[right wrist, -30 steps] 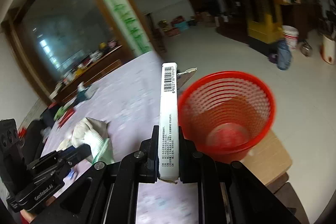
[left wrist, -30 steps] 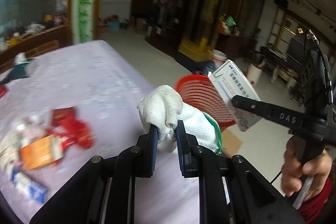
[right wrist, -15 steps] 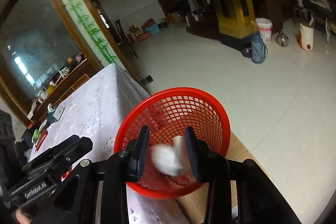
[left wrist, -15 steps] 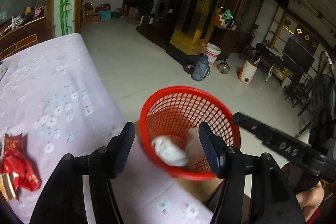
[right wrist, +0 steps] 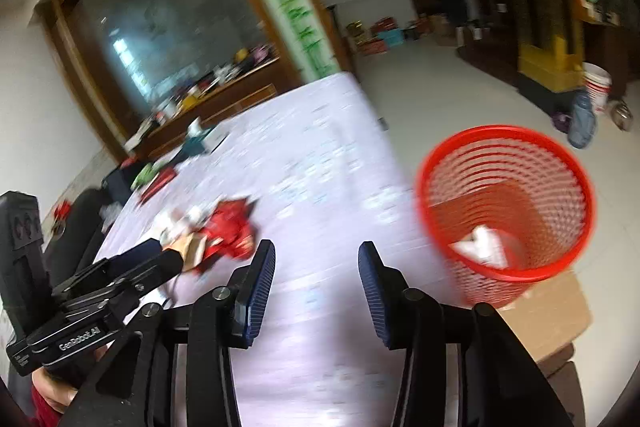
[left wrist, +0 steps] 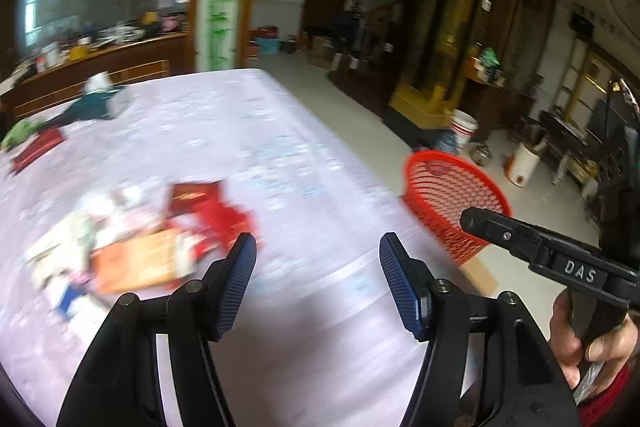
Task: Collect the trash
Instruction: 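Grasp the blue-and-white box with the right gripper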
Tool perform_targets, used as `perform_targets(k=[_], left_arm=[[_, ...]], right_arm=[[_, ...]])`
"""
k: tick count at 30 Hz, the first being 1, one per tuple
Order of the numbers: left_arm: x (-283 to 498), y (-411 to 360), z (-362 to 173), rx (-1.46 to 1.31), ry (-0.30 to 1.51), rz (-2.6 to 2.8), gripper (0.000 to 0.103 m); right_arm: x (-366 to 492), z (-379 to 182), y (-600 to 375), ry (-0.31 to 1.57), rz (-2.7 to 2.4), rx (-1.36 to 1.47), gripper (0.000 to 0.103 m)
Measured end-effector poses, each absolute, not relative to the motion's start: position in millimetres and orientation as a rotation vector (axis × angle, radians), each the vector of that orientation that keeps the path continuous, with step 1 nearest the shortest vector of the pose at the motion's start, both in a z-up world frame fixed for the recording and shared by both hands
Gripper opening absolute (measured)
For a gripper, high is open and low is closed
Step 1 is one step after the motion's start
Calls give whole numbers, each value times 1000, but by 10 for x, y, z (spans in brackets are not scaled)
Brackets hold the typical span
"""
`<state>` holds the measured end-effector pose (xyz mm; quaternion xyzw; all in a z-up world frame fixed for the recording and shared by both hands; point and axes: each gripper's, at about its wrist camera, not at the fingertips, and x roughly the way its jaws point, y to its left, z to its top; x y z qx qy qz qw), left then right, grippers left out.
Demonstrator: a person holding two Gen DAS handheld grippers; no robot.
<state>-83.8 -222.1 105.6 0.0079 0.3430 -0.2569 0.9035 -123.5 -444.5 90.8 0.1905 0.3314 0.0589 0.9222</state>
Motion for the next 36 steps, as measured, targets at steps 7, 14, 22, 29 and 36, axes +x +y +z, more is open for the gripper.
perform_targets(k=[7,14,22,29,36], left_arm=[[-1006,-1100,890,-62,745,-375,64],[-1011,-51,747,-154,751,-167,64],[-754,463,794,-203,748,-152,64],[-422,527,858,-183,755,-249,64],[-109,501,832,-175,762,-303,66]], right_arm=[[-1012,747,-3634,777,297,316,49],[-736,657,-2745,880,476,175,51],[-391,526,-1848,907,580,-41,61],[-193,345,-1395,938,631,-202,61],[-108,194,-1249,971,609,-257,44]])
